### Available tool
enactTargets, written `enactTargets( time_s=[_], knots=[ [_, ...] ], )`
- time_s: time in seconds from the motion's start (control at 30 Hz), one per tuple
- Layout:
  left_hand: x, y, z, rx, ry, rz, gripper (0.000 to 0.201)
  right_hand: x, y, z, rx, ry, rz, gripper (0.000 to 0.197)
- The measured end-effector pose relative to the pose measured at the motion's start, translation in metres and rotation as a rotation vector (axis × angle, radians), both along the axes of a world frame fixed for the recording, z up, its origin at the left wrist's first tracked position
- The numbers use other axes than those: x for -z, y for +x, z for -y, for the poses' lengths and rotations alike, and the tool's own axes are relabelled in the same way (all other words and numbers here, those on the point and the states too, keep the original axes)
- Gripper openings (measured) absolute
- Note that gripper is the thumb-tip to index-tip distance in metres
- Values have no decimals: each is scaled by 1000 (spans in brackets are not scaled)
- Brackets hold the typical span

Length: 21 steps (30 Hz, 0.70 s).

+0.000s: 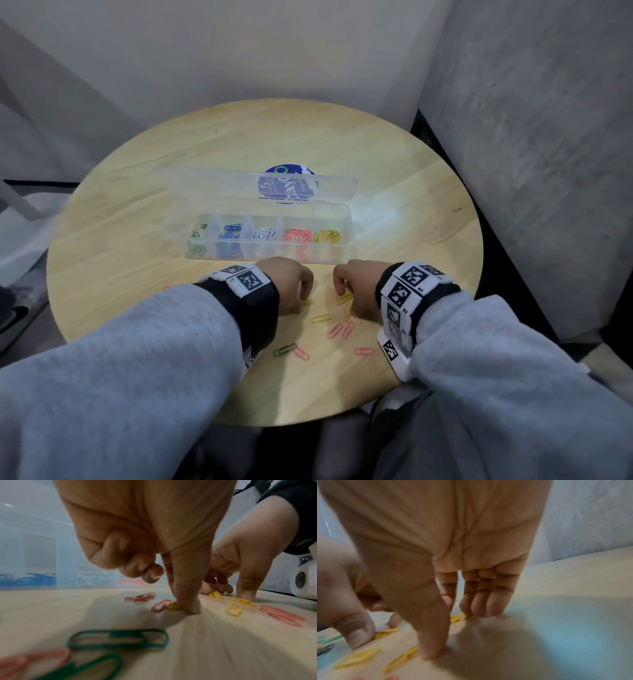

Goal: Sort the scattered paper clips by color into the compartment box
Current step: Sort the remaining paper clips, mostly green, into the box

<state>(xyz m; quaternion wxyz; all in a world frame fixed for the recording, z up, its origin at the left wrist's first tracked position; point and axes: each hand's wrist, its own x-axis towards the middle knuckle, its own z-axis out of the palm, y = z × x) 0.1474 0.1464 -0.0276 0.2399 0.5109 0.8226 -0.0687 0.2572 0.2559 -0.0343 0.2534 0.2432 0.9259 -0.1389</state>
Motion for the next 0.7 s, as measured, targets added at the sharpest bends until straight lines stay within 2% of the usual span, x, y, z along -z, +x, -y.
enactTargets(
  time_s=[0.17, 0.3, 0.5, 0.57, 0.6, 0.7],
  knots=[
    [1, 1, -1, 1, -16, -3, 19, 0, -5, -4, -27, -63, 7, 21],
    [2, 1, -1, -1, -56, -19, 8, -2, -8, -3, -60, -69, 27, 15],
    [-1, -4, 6, -88, -7, 80, 4, -3, -11, -2, -93, -47, 84, 9],
    [-6, -10, 10, -171, 78, 196, 12, -4, -11, -2, -107, -36, 97, 9],
    [-9, -14, 12, -237, 136, 305, 15, -4, -11, -1, -110, -27, 97, 13],
    [-24, -21, 18, -543, 321, 775, 20, -5, -10, -2, -109, 30, 58, 18]
  ],
)
